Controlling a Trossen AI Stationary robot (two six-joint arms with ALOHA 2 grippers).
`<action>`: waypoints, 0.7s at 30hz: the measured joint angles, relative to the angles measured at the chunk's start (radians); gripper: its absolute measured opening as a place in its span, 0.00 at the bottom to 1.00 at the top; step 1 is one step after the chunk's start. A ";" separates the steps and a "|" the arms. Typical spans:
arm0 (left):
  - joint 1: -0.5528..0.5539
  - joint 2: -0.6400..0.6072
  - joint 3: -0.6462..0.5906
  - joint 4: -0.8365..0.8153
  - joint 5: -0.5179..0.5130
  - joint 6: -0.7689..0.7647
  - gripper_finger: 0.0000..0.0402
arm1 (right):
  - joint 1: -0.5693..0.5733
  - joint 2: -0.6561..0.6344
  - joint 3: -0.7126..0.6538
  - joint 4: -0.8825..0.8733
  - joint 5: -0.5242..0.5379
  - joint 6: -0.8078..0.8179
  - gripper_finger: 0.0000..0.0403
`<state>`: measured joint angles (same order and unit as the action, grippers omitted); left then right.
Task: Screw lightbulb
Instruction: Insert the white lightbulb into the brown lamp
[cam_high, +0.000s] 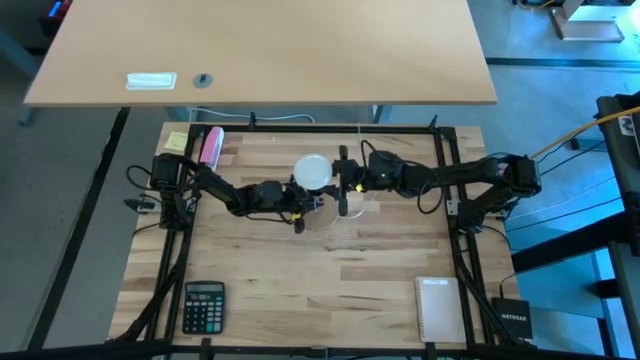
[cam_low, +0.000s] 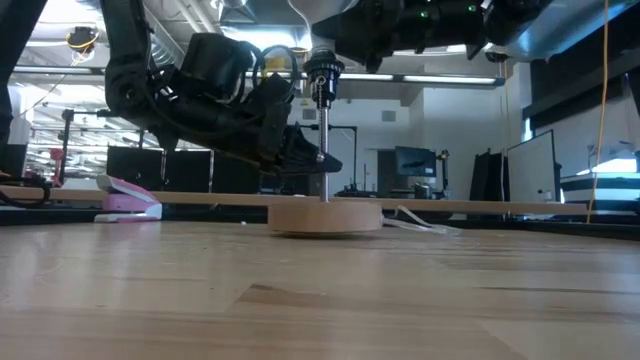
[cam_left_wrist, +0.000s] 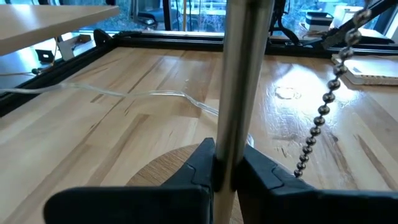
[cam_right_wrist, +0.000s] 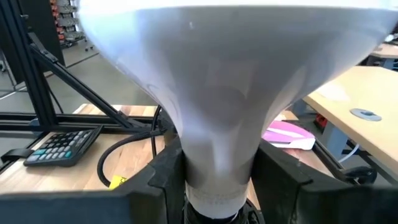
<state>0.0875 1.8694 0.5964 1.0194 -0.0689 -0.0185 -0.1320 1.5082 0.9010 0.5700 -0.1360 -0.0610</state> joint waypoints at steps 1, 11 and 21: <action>0.000 0.000 0.000 -0.003 0.001 0.000 0.07 | 0.000 0.000 0.004 -0.011 -0.002 0.000 0.37; 0.000 0.001 -0.002 -0.016 -0.001 -0.008 0.07 | 0.003 0.022 0.014 -0.066 0.085 0.027 0.37; 0.006 0.002 -0.002 -0.011 -0.078 -0.032 0.07 | 0.099 0.072 0.017 -0.010 0.452 0.038 0.37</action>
<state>0.0936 1.8713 0.5941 1.0088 -0.1469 -0.0502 -0.0328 1.5798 0.9180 0.5601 0.3157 -0.0227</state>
